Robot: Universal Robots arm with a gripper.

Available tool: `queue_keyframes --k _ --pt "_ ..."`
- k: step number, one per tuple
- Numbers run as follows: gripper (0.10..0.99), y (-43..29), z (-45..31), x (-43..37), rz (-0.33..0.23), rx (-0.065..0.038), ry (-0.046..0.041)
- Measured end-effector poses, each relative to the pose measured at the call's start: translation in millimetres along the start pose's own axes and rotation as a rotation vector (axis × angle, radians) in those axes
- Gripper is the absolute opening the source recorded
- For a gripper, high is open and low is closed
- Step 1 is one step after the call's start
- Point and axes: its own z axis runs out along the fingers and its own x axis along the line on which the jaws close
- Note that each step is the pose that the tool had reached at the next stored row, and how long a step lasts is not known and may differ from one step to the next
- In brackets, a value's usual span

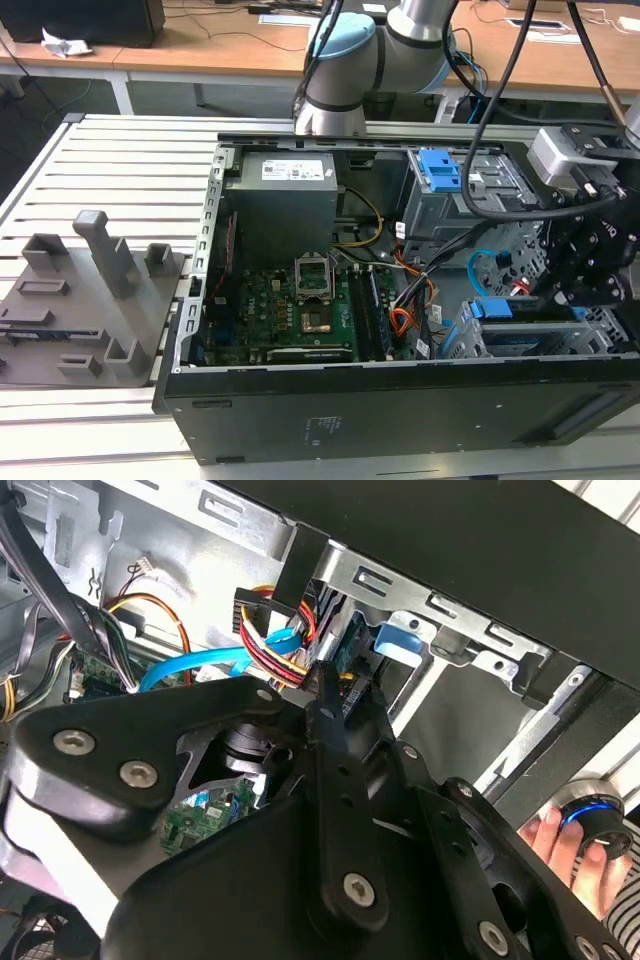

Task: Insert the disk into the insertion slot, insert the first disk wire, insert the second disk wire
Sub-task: 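Insert the first disk wire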

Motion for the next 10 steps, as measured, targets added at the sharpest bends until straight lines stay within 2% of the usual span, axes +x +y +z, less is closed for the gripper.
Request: queue_keyframes --k 1,2,3,6,8,9,10 --pt "0.267 0.1 -3.9 0.2 0.0 0.0 -0.0002" --pt "0.267 0.5 -14.0 0.3 0.0 0.0 0.0007" --pt "0.267 0.9 -20.9 -0.2 0.0 0.0 0.0024" --pt "0.247 1.5 -30.3 -2.1 0.0 0.0 0.0038" --pt "0.122 1.9 -38.1 -2.7 0.0 0.001 0.0049" --pt "0.106 2.1 -44.0 -2.6 0.0 0.001 0.0052" --pt "0.106 2.1 -44.0 -2.6 0.0 0.0 0.0049"
